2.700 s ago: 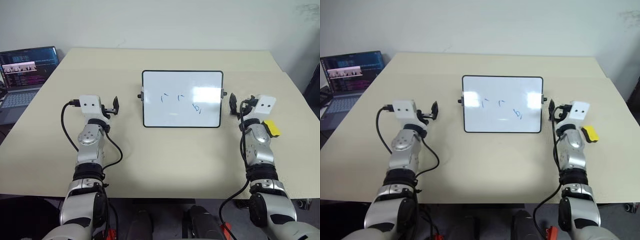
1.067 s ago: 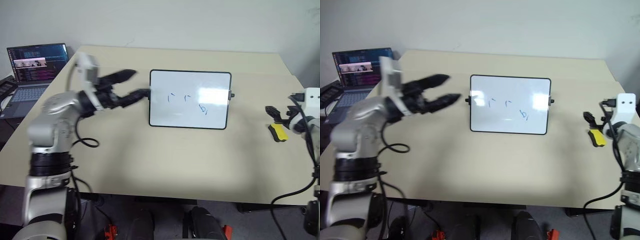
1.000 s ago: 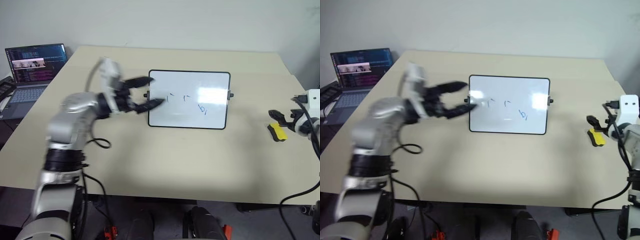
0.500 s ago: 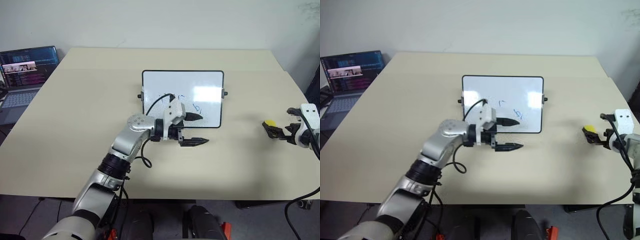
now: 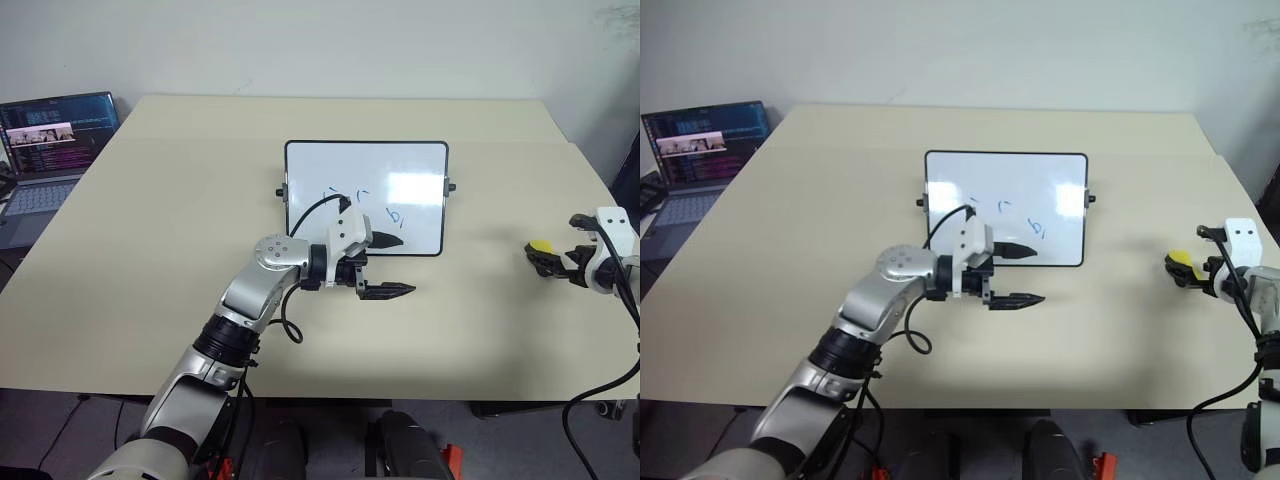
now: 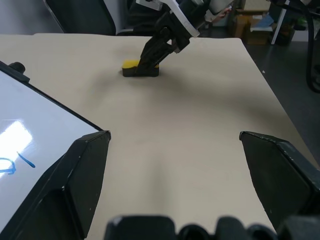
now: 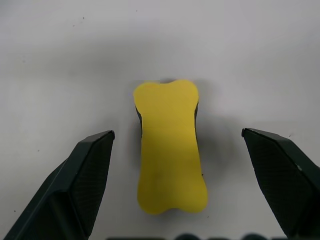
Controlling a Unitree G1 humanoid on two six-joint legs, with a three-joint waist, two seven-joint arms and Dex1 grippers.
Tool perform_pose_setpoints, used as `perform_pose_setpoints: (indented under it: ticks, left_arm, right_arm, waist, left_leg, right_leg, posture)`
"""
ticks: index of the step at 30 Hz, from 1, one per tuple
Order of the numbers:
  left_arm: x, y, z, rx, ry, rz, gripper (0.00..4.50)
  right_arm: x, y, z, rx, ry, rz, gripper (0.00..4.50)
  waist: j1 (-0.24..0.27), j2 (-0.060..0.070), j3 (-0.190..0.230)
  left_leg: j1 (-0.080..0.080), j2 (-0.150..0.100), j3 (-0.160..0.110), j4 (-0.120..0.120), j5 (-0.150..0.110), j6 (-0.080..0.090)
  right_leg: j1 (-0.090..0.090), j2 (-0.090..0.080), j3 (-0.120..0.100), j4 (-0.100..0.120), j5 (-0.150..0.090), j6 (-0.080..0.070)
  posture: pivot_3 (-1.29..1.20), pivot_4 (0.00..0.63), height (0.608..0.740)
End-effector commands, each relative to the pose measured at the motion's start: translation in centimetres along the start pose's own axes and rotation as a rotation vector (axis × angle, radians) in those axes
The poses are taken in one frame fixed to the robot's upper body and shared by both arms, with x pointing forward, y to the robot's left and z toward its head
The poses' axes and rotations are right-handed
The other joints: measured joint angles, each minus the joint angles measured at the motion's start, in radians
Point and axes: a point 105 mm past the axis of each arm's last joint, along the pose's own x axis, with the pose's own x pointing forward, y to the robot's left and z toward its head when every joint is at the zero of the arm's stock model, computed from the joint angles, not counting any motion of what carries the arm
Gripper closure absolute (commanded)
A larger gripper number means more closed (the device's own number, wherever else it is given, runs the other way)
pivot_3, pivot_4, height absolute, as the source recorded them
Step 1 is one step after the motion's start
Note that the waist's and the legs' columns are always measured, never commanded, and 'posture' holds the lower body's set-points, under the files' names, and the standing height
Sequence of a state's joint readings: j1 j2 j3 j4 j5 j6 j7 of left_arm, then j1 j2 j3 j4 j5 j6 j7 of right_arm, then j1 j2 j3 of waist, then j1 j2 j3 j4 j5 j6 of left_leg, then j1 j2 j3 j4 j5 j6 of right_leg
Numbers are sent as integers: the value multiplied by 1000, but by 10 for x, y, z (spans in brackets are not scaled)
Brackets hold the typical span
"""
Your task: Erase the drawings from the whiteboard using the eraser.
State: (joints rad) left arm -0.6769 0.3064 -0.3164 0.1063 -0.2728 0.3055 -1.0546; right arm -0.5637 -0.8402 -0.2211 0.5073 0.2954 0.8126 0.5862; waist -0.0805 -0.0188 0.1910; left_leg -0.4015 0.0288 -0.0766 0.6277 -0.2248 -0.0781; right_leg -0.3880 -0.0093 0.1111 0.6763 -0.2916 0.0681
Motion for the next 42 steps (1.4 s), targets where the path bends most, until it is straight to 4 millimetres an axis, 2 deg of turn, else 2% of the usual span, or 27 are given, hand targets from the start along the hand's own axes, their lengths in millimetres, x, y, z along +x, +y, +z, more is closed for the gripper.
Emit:
perform_pose_setpoints:
  ticks: [1,11,42]
  left_arm:
    - [0,-2,16,57,-33,-6,0]
    - [-1,-1,15,57,-25,-1,0]
    - [-2,-5,13,50,-11,-27,0]
  right_arm:
    - [-4,-2,12,-10,-48,-5,186]
    - [-2,8,17,-8,-69,31,186]
    - [0,7,23,-16,-138,10,186]
  waist:
    - [0,0,0]
    - [-1,0,0]
    - [-1,0,0]
  left_leg:
    - [0,0,0,0,0,0]
    - [0,0,0,0,0,0]
    - [0,0,0,0,0,0]
  right_leg:
    - [0,0,0,0,0,0]
    - [0,0,0,0,0,0]
    - [0,0,0,1,0,0]
  posture:
    - [0,150,740]
    - [0,150,740]
    - [0,150,740]
